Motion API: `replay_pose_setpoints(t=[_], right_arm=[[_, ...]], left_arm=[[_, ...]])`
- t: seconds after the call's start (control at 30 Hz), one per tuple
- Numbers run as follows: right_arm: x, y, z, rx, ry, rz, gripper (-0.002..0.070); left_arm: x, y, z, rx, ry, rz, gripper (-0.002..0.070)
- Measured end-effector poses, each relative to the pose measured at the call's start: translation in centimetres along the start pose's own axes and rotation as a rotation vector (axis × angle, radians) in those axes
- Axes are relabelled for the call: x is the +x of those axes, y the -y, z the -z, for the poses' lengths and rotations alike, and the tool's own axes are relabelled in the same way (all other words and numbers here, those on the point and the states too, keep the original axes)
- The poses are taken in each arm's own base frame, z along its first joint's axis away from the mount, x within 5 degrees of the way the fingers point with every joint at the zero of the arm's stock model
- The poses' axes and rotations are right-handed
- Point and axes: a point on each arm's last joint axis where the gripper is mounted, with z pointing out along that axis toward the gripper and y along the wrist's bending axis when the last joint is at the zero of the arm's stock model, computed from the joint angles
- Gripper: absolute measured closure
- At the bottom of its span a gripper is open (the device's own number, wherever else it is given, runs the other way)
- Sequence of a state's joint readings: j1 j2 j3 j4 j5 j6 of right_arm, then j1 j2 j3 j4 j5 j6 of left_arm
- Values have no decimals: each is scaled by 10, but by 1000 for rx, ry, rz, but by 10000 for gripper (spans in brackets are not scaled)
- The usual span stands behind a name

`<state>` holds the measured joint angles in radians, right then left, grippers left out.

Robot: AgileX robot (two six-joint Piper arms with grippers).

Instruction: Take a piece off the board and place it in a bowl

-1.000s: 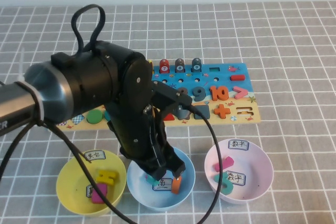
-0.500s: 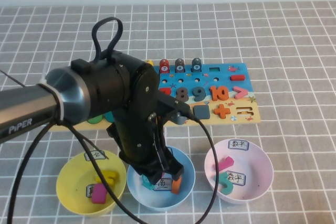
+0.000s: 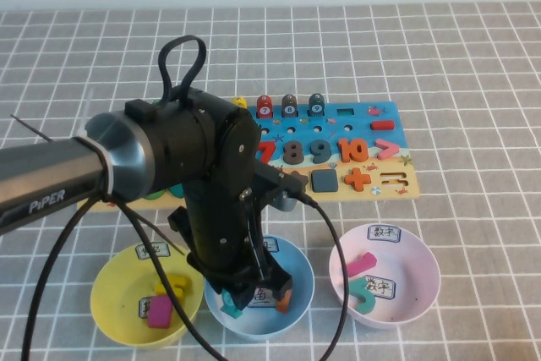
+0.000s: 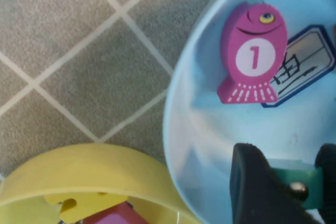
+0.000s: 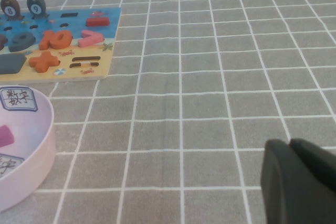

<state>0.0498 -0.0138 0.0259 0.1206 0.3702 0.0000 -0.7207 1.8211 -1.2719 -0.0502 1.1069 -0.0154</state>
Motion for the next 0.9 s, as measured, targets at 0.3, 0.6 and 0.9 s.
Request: replay_pose_setpoints(t=[0.3,0.6,0.9], right_arm=[[0,0,0,0,0,0,694],[0,0,0,0,0,0,694],[0,0,0,0,0,0,694]], left_arm=[[-1,0,0,2,10,-5,309],[-9,1,8,3,68,-7,370],[-9,0,41,-16,222,-55,662]])
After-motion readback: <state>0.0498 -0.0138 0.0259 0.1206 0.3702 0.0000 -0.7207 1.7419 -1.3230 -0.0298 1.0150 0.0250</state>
